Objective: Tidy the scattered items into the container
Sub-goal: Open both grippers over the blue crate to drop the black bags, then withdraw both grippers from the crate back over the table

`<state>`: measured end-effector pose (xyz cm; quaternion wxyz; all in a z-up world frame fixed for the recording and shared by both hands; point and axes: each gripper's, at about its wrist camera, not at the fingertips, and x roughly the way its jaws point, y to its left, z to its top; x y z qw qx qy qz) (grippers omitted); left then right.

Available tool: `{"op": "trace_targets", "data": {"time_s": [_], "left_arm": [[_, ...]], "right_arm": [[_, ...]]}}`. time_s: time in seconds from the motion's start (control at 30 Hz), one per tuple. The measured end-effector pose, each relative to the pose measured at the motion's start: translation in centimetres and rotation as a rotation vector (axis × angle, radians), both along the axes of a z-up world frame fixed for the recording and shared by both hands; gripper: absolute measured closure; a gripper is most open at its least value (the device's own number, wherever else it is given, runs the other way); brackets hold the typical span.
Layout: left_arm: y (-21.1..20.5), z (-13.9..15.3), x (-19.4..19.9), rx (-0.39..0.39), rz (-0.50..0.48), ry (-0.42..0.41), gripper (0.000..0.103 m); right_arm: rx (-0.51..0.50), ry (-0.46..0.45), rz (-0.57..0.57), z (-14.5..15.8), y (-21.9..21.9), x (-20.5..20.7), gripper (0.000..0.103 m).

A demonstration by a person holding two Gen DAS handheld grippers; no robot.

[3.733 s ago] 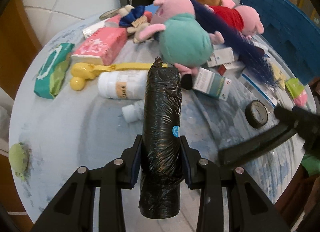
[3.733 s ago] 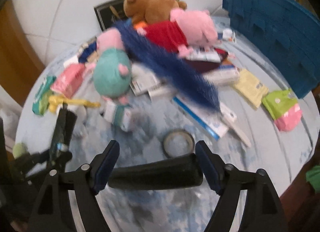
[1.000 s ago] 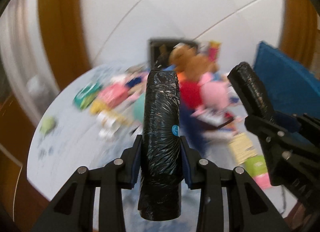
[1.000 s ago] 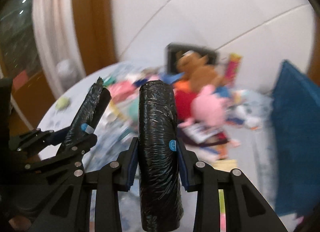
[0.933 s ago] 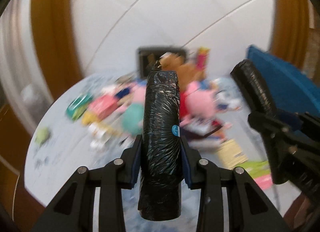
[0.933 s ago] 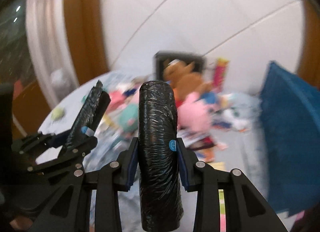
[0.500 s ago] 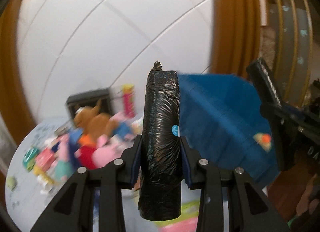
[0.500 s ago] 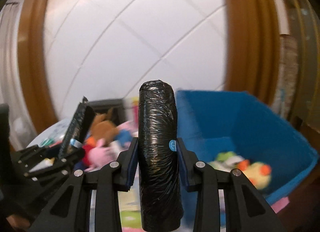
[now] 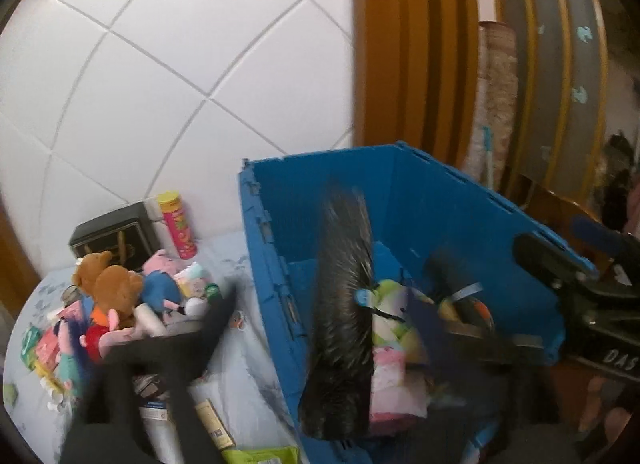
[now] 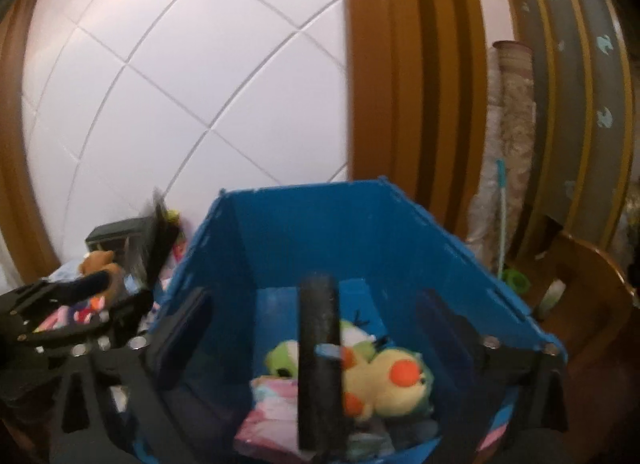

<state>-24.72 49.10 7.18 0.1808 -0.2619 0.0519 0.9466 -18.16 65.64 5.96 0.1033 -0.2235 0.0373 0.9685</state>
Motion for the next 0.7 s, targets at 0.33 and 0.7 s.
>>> {"op": "trace_targets", "data": {"time_s": [0.33, 0.7], "left_arm": [[-7.6, -1.8, 1.7, 0.006, 0.126, -0.038, 0.000], [-23.7, -1.7, 11.3, -0.023, 0.221, -0.068, 0.000]], "right_arm": [[-0.054, -0.015, 0.026, -2.5, -2.2, 1.6, 0.000], [-0.052, 0.014, 0.087, -3.3, -17.7, 11.1, 0.000]]}}
